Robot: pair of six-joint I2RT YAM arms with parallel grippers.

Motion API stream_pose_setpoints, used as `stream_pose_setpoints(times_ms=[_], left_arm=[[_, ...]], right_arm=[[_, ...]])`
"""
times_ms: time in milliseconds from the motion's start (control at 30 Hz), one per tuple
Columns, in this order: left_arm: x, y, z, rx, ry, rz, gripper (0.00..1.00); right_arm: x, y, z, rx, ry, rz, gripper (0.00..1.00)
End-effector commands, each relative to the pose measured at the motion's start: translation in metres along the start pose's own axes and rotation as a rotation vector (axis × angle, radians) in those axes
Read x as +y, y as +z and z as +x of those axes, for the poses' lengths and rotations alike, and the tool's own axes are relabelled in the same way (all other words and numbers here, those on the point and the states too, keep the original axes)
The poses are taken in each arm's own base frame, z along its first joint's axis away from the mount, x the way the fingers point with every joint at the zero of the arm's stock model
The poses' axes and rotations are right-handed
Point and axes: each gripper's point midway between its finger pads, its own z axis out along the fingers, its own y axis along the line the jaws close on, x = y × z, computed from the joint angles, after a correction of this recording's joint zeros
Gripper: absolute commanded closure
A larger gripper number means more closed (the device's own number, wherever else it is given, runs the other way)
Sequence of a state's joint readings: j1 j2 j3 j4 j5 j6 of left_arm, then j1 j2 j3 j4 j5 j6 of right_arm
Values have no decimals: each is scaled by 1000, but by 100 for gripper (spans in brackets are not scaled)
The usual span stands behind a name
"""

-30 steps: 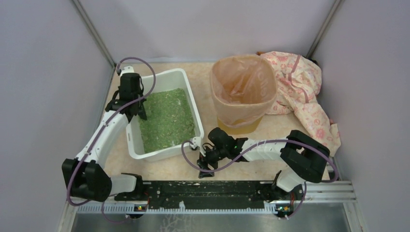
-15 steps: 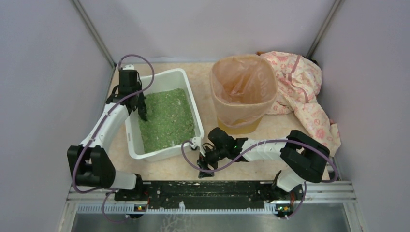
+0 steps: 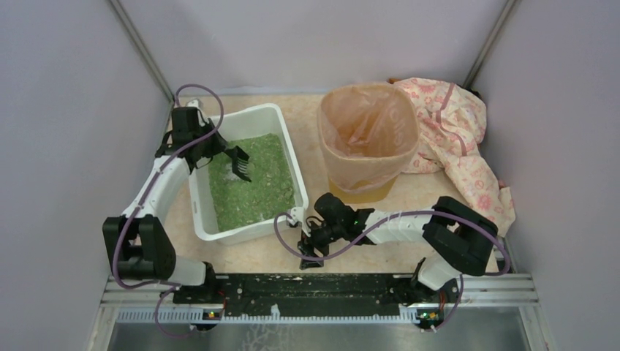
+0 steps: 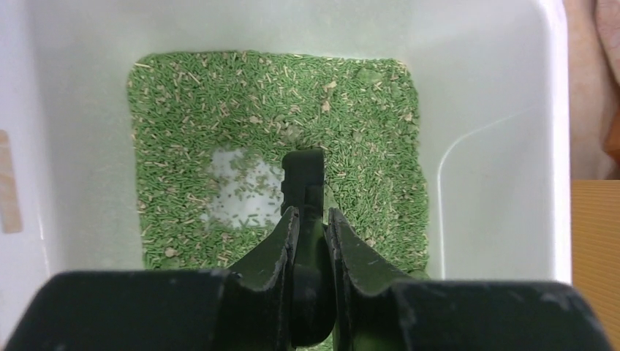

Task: Clean the litter box

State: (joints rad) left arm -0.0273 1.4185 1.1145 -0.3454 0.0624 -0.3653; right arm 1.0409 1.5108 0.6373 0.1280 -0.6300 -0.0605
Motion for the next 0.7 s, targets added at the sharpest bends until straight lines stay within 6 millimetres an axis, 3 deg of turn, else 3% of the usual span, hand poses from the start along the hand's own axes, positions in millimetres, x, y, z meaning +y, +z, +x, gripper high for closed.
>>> stream_pose_setpoints(times_ms=[0,100,233,433,667], left_arm=[[-18,-17,-27,-82,-124,127,100],[-13,-35,-50,-186,-158,120,100],[-2,-51,-63,-260,-186,102,100],[19,-45,-46,-215,-179,35,100],[20,-35,-24,-154,-181,59,100]], right_arm=[[1,4,-14,-38,-39,-13,37],[0,4,-11,-35,-35,-12,37],[-1,7,-9,-28,-29,-18,37],[0,10,-12,-28,-26,-38,37],[1,11,-11,-23,-22,-44,37]])
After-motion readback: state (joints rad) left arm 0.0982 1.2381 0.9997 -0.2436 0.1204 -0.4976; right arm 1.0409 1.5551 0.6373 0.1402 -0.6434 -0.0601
